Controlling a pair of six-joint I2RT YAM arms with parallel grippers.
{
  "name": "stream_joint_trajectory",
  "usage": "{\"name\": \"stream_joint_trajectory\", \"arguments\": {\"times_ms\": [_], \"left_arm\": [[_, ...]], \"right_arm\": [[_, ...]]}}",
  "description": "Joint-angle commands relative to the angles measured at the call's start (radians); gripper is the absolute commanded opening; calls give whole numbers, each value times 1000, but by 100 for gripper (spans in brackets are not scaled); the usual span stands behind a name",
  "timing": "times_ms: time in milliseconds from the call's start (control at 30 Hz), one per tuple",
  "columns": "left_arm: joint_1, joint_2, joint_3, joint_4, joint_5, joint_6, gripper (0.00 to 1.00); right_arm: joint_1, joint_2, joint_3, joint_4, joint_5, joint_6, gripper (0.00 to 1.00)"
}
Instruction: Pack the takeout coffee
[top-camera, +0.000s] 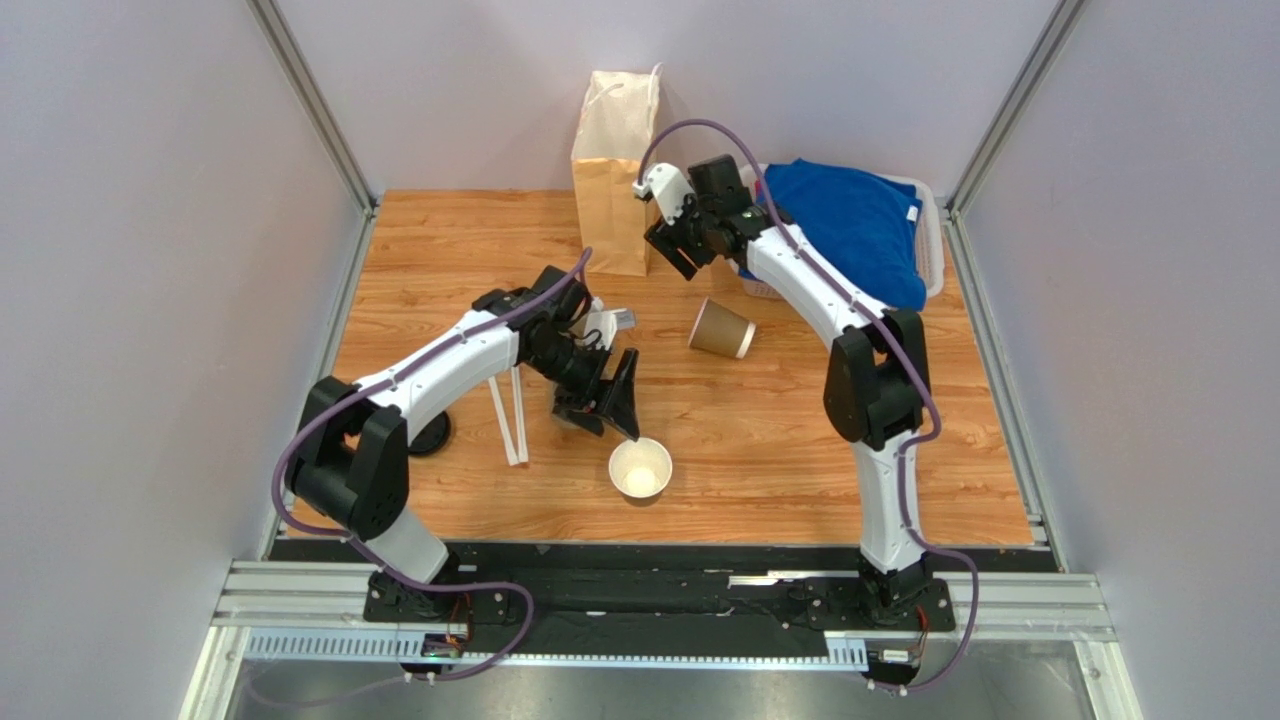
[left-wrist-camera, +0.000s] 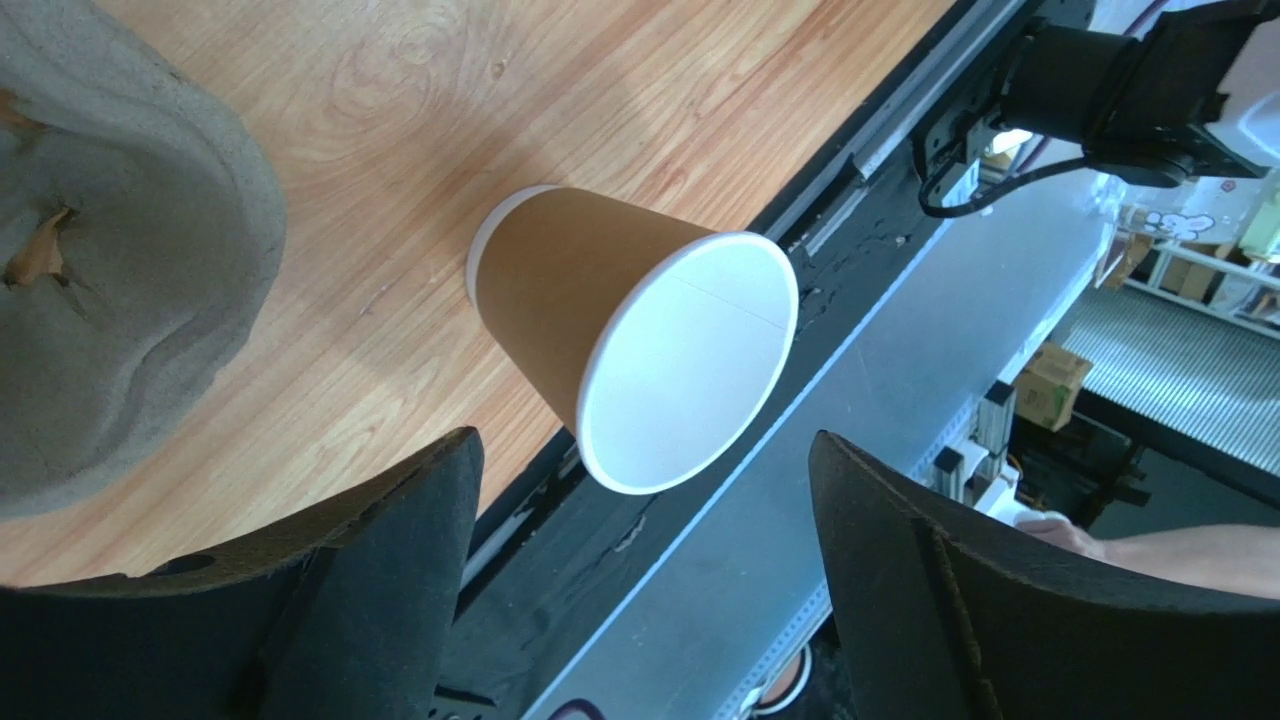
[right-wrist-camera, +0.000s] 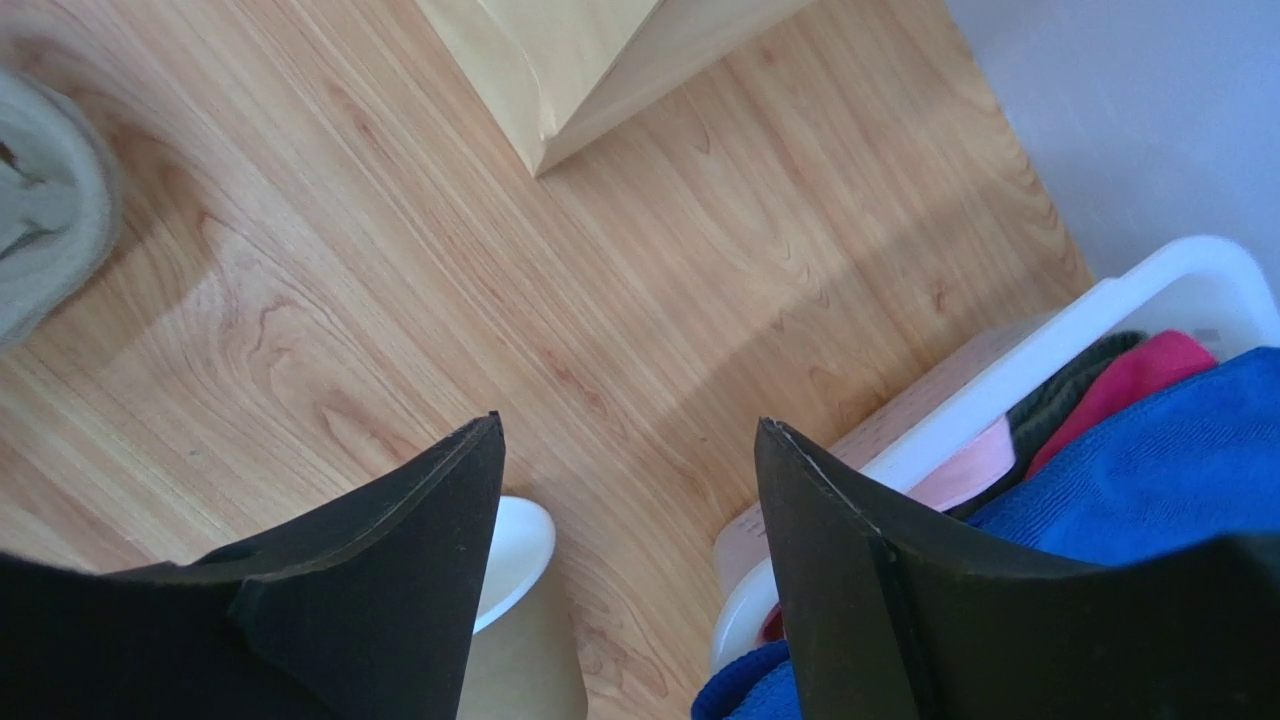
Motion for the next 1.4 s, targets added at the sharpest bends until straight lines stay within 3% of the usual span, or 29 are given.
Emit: {"name": "stream_joint_trajectory", "arguments": {"times_ms": [0,233,500,767,867,1033,1267,1367], "left_arm": [[-1,-68,39,-3,8,9,99],[18,-120,35,16,12,7,99],[76,-154,30,13,24,0,99],[94,-183,30,17,24,-8,99],[108,-185,39,8,27,-6,99],[125,-196,45,3,33,-8,99],[165,-245,30,25,50,-7,99],[171,-245,33,20,51,-3,99]], "right_arm": [[34,105,149,-281,181,66,67],[65,167,212,-446,260,90,65],[92,179,203,-567,287,110,48],[99,185,201,-699,263,147,18],[99,181,191,-739,252,159,0],[97,84,148,-713,165,159,0],[97,-112,42,-491,53,153,0],[97,-77,74,-536,54,161,0]]}}
